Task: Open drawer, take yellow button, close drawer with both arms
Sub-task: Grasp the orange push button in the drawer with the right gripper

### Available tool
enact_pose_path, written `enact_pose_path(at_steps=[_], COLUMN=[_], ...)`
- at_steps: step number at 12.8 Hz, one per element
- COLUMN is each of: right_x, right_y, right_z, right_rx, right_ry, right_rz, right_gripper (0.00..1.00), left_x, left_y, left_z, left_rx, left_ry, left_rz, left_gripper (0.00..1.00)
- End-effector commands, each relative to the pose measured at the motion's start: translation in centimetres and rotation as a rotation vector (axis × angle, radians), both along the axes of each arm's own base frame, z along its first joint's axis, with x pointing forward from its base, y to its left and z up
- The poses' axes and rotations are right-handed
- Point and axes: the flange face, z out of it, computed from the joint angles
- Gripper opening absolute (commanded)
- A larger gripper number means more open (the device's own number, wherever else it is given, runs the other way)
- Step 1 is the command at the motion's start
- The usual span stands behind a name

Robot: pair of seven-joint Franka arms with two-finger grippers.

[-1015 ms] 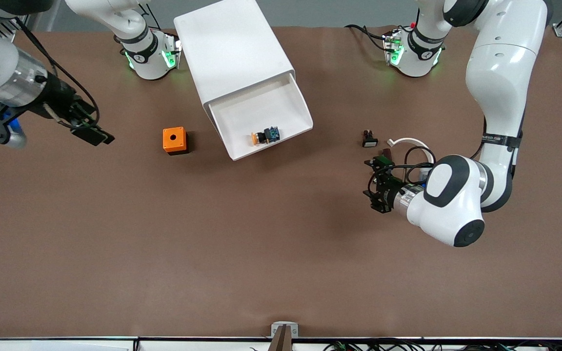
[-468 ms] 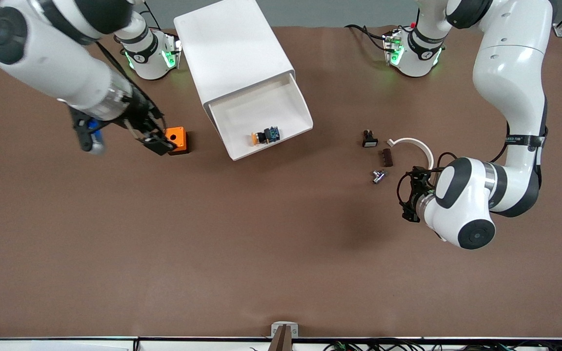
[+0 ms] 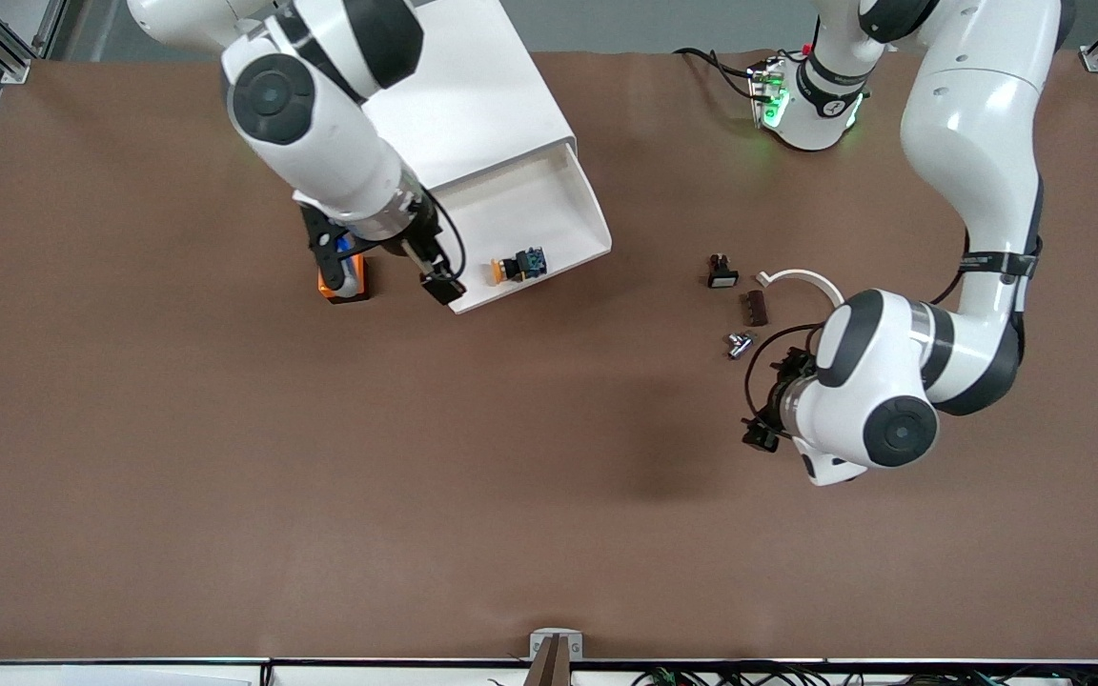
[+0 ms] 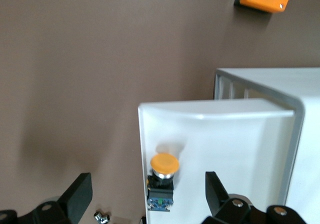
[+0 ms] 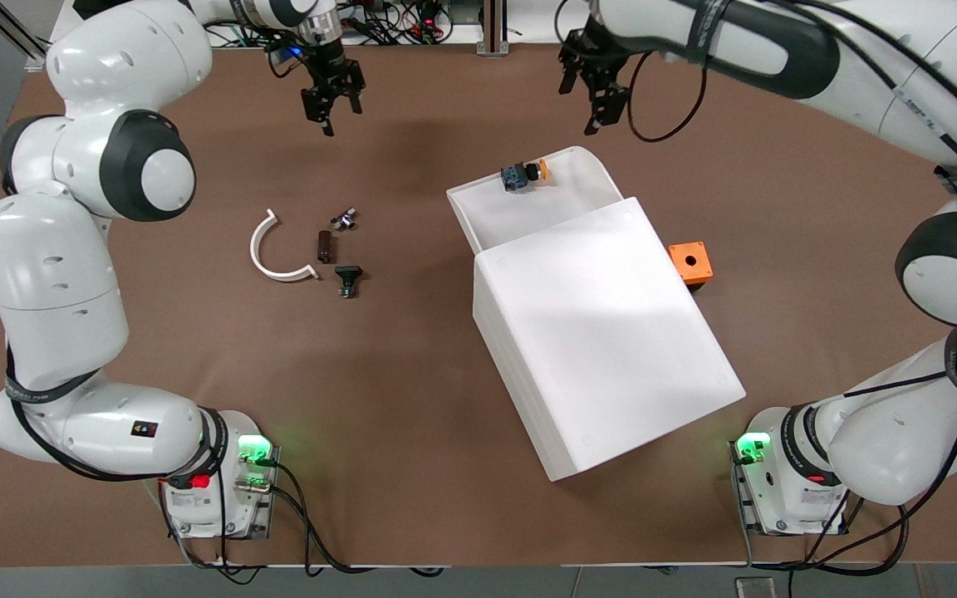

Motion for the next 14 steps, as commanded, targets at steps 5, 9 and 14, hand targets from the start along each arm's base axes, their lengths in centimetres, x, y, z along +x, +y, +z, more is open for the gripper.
enact_pose_path(at_steps=[5, 9, 14], right_x=[-1.8, -2.7, -3.6], right_y=[5.6, 7.5, 8.6], right_z=[-6.3, -8.0, -8.0], right_rx=[-0.061, -0.062, -0.056], right_ry=[-0.034, -0.041, -0.048], right_rz=[-0.043, -0.035, -0.020], right_gripper=[1.00, 0.98, 0.61], left_x=[-3.7, -6.0, -8.1], left_y=[-9.2, -12.9, -16.1], left_z=[2.9, 3.2, 4.8], left_rx=[-0.141, -0.178, -0.205], left_ry=[-0.079, -0.065, -0.090], left_rz=[-0.474, -0.518, -0.542], left_gripper=[1.00, 1.00, 1.00])
